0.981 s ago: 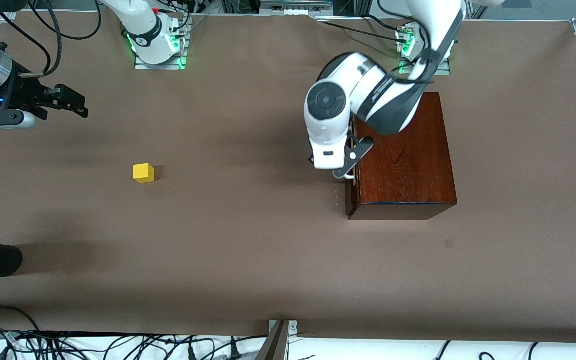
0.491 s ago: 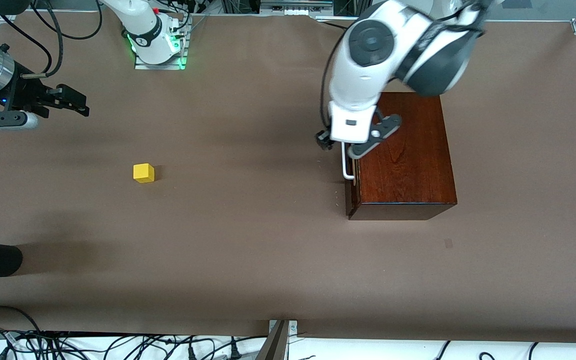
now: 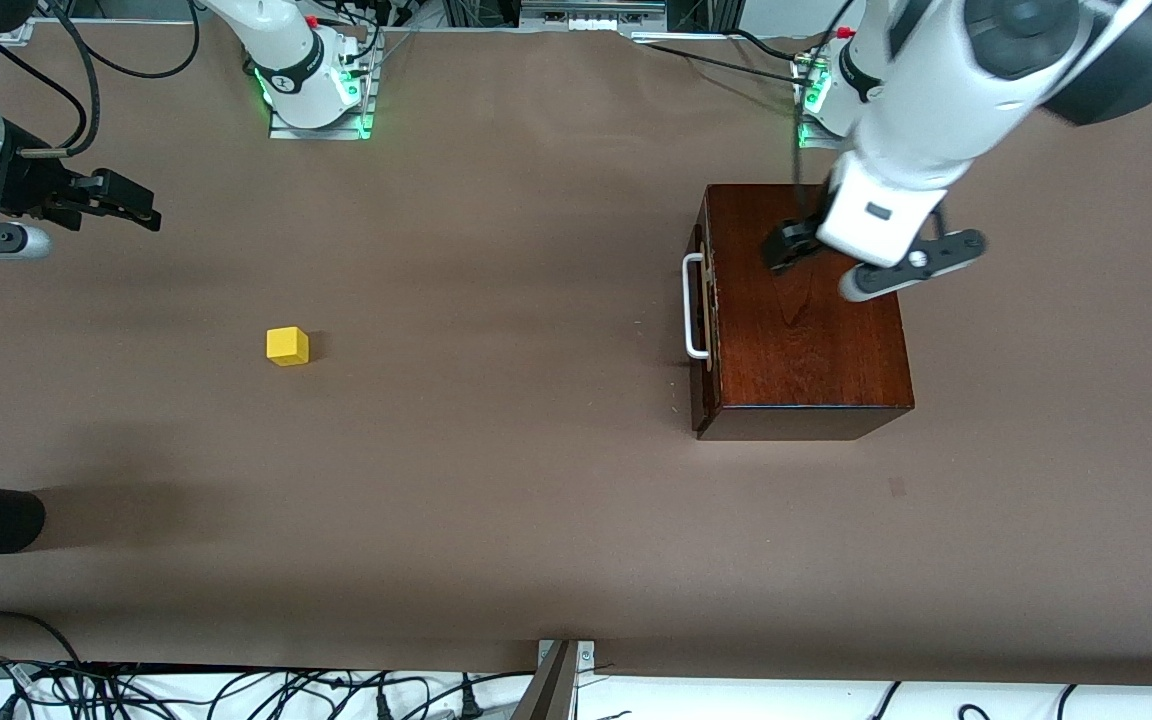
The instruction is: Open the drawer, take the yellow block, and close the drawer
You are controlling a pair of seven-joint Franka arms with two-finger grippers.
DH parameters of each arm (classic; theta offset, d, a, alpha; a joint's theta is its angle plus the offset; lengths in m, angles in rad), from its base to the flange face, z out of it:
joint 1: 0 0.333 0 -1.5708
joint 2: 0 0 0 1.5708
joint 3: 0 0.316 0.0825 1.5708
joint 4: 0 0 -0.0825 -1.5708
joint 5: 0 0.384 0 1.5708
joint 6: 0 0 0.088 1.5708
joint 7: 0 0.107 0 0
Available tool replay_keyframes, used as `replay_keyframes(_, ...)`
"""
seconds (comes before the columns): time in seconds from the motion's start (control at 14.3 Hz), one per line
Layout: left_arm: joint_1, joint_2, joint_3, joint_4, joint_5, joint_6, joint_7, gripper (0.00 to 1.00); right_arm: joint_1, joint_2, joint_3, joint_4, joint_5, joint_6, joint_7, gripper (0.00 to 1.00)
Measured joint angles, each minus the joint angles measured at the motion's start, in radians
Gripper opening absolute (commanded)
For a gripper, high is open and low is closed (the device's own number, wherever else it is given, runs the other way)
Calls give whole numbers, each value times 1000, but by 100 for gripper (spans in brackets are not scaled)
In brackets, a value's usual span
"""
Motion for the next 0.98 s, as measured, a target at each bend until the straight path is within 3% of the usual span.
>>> replay_keyframes(0.56,42,-126,224,-97,0,-33,532,100,2,0,3,24,0,-1,3,100)
replay_keyframes(0.98,59,-148,253,-129,0,-24,621,100,3,4,6,25,0,-1,3,100)
